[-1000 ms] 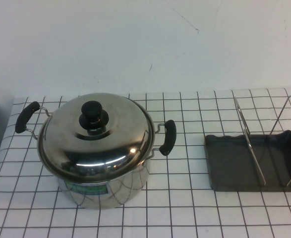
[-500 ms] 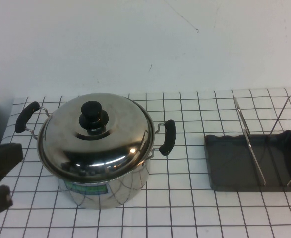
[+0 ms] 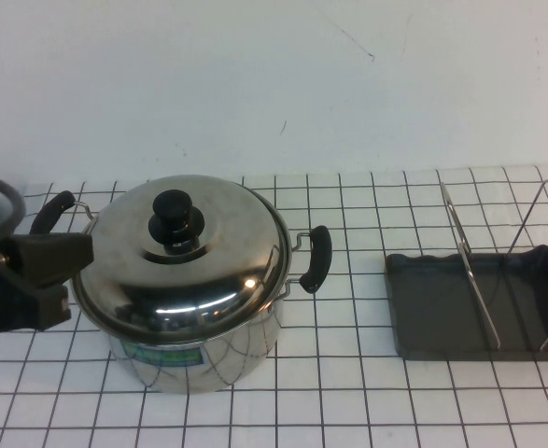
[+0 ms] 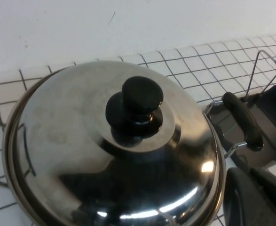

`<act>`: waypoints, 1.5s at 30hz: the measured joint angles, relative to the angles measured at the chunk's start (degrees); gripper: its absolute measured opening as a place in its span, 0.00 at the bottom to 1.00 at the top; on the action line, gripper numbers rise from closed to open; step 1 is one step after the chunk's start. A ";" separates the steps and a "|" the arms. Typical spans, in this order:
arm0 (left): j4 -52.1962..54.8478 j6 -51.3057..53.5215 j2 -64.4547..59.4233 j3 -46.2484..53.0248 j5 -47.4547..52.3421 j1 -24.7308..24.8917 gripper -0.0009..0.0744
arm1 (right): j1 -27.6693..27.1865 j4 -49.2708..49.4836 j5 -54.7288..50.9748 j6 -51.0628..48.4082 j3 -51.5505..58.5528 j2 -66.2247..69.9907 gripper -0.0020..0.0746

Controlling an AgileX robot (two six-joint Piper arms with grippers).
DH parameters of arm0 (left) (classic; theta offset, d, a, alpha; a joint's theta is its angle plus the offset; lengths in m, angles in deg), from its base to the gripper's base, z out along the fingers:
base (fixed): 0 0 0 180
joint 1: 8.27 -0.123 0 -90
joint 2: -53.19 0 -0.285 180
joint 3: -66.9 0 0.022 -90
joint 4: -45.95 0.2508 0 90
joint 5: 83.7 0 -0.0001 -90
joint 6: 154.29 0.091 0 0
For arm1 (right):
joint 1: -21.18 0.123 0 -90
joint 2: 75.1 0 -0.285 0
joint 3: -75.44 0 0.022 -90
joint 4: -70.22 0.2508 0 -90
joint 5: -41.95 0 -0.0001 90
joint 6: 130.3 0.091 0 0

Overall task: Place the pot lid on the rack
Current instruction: Open the pot

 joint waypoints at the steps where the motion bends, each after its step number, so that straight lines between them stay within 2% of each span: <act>1: -1.81 1.72 -0.65 0.00 -0.23 0.00 0.01 | 0.00 0.00 0.00 0.00 0.00 0.00 0.05; 9: -10.34 14.05 -5.96 -0.24 -2.23 0.38 0.01 | 0.00 0.00 0.21 0.00 0.00 0.00 0.04; 13: -12.93 24.30 -7.75 -0.46 -7.56 5.28 0.05 | 0.00 0.00 0.23 0.00 0.00 0.00 0.04; 16: -14.00 28.24 -8.57 -0.57 -14.79 11.12 0.18 | 0.00 -0.11 0.37 0.00 0.00 0.00 0.04; 18: -14.41 28.99 -9.33 -0.57 -19.18 14.80 0.32 | 0.00 -0.11 0.37 -0.02 0.00 0.00 0.04; 20: -15.13 29.14 -10.39 -0.57 -23.20 17.72 0.51 | 0.00 -0.11 0.37 -0.02 0.00 0.00 0.04; 23: -16.07 29.24 -12.72 -0.57 -27.34 20.35 0.74 | 0.00 -0.11 0.37 -0.02 0.00 0.00 0.04; 25: -17.01 29.24 -14.62 -0.57 -29.35 21.11 0.81 | 0.00 0.02 0.37 -0.02 0.00 0.00 0.04; 32: -24.93 29.26 -21.20 -0.57 -34.30 21.43 0.86 | 0.00 8.98 1.27 -4.69 -0.77 0.00 0.04; 38: -25.85 30.17 -25.07 -0.65 -35.15 21.43 0.87 | 0.00 18.13 1.30 -12.10 -2.37 1.82 0.04; 45: -27.08 32.31 -26.10 -1.37 -36.18 21.43 0.87 | 0.00 21.13 1.66 -14.48 -2.47 6.00 0.04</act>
